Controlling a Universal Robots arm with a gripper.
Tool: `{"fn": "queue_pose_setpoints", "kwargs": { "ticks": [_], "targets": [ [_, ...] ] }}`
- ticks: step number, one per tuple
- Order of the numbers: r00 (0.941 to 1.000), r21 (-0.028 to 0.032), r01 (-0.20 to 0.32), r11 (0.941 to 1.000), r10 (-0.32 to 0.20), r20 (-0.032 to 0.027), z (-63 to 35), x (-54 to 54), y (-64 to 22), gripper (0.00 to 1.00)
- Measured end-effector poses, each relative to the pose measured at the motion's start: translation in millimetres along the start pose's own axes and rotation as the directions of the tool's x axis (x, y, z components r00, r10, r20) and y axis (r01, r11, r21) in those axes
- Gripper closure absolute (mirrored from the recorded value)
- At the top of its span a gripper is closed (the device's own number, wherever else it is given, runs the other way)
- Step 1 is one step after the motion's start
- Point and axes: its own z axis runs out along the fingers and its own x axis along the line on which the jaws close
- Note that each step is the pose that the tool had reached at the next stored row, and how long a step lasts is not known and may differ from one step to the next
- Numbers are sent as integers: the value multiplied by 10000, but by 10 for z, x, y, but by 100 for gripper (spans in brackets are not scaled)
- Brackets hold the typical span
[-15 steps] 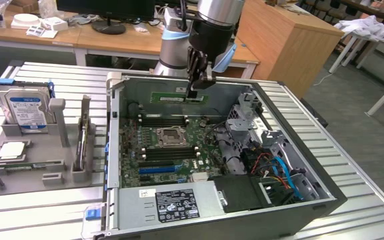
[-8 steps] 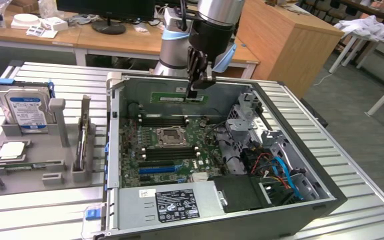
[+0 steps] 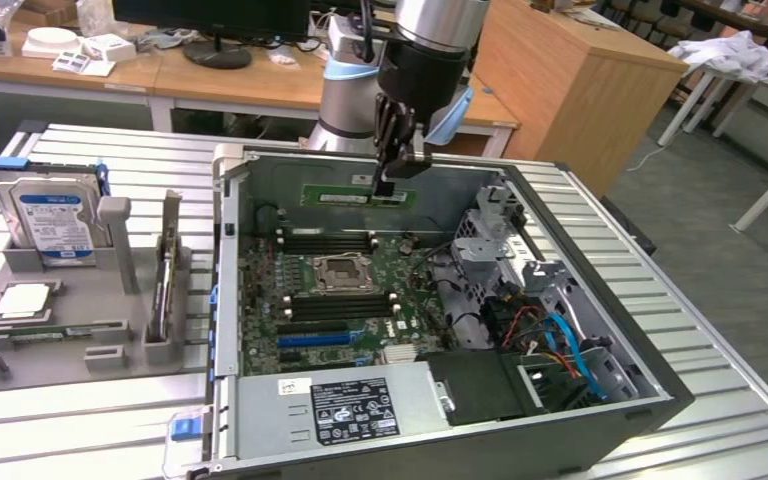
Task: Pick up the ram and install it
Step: 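Pick up the ram and move it above insertion slot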
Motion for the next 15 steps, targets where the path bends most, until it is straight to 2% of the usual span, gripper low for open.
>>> {"fn": "queue_pose_setpoints", "kwargs": {
  "ticks": [15],
  "targets": [
    [10000,0,0,10000,0,0,180,11,-4,88]
  ]
}}
